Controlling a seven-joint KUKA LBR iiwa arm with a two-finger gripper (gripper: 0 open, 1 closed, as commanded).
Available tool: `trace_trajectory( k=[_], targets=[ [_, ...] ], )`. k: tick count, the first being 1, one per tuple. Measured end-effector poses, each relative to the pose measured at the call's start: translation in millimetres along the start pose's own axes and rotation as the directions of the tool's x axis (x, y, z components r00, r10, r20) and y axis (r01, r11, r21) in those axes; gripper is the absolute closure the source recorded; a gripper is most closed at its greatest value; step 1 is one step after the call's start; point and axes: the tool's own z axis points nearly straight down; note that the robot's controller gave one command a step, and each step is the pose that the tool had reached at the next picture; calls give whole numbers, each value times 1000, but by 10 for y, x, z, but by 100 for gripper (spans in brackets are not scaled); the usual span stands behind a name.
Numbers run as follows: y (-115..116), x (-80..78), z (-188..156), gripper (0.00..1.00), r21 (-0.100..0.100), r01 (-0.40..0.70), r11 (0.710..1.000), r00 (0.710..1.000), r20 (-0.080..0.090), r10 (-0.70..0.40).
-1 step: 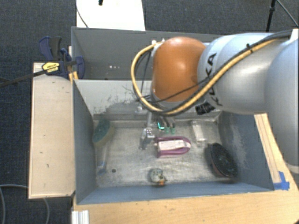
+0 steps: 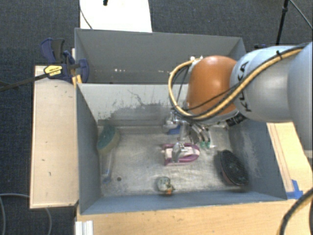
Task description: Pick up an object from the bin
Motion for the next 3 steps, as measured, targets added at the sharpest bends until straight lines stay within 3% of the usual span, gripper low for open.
trace_trajectory(
  k=[1,2,3],
  targets=[
    [-394,-17,430,0,-2,400,917,917,7,-400],
    [-380,-35,412,100,-1,396,918,918,12,-396],
    [-385,12,-1203,100,5,611,792,792,13,-611]
  ],
)
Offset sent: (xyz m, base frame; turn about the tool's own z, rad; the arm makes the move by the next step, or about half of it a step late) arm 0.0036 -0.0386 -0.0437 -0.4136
